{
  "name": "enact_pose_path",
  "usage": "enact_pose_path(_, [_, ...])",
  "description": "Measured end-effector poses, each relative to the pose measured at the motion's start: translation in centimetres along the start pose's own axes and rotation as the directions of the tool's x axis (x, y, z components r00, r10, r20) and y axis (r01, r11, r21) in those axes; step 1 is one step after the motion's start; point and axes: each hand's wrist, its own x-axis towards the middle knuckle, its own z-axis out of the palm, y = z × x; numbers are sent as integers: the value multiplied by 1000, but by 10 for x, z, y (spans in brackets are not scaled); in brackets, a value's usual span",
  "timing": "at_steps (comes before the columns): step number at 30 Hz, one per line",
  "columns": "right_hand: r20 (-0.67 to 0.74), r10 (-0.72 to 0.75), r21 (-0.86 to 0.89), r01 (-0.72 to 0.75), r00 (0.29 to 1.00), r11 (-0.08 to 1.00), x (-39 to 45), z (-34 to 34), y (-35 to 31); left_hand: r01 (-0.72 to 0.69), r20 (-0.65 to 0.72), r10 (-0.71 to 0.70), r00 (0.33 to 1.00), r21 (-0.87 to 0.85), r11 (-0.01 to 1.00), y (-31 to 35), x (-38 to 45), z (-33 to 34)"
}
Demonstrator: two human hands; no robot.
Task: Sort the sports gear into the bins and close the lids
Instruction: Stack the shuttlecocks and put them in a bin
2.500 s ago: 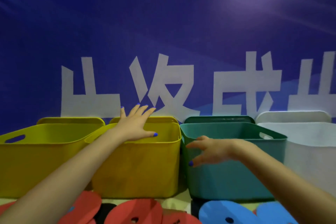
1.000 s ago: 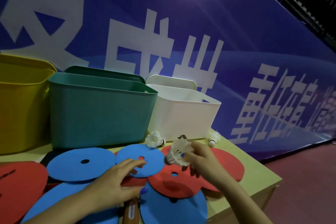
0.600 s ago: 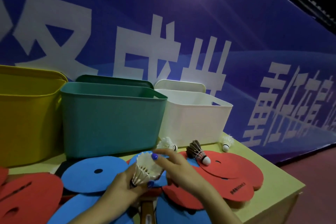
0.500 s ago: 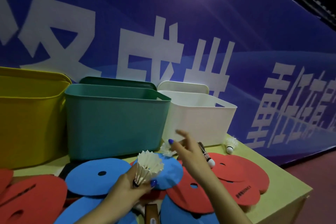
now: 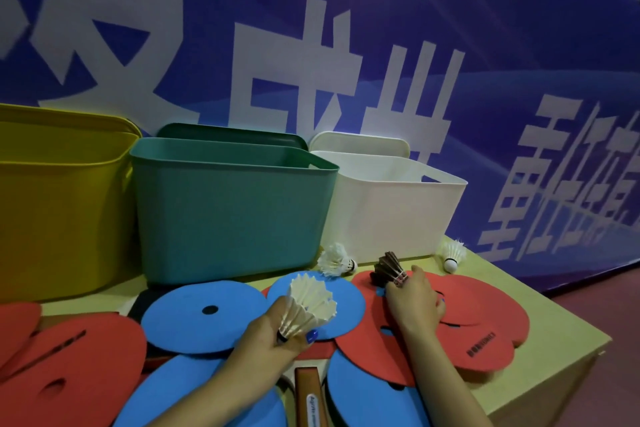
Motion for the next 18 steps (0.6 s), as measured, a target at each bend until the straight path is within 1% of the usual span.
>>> enact_pose_path(2, [-4,-6,-20,6,1000,1000,2,1,3,20,5,-20,1000,10,1000,0,1,-1])
enact_pose_path(5, [-13,-26,24,26,1000,999,1,-2,2,66,9,-66,998,18,998,1,2,-5])
enact_pose_path(8, [-46,-71,76,74,996,994,-7,-9,-5,27,42,-31,999,87,996,6,-1,-5])
enact_pose_path(10, [-90,-121,193,136,989,972,-11,-14,-10,27,47,-32,998,99,995,7,-3,-6])
enact_pose_path(11, [-90,-128,312,150,988,938,-14,-18,-14,36,45,-40,998,100,994,8,-4,-6])
enact_pose_path(12, [-58,-110,457,124,992,881,-18,-23,-20,38,40,-42,998,98,994,10,-5,-7])
enact_pose_path(13, [-2,-87,609,71,996,790,-21,-28,-28,45,36,-48,998,84,995,13,-6,-6])
enact_pose_path(14, [76,-87,737,3,993,676,-25,-33,-36,43,33,-45,998,67,997,16,-7,-5])
enact_pose_path(15, [157,-124,835,-65,980,546,-30,-37,-44,47,29,-49,998,55,997,18,-7,-4])
enact_pose_path(16, [223,-187,891,-123,957,436,-37,-41,-53,46,23,-47,999,50,998,19,-7,-4])
enact_pose_path(17, [254,-254,921,-154,933,357,-46,-41,-60,53,17,-54,998,48,997,20,-6,-4])
enact_pose_path(18, [263,-312,936,-162,913,313,-56,-39,-64,53,20,-54,998,42,998,19,-6,-5])
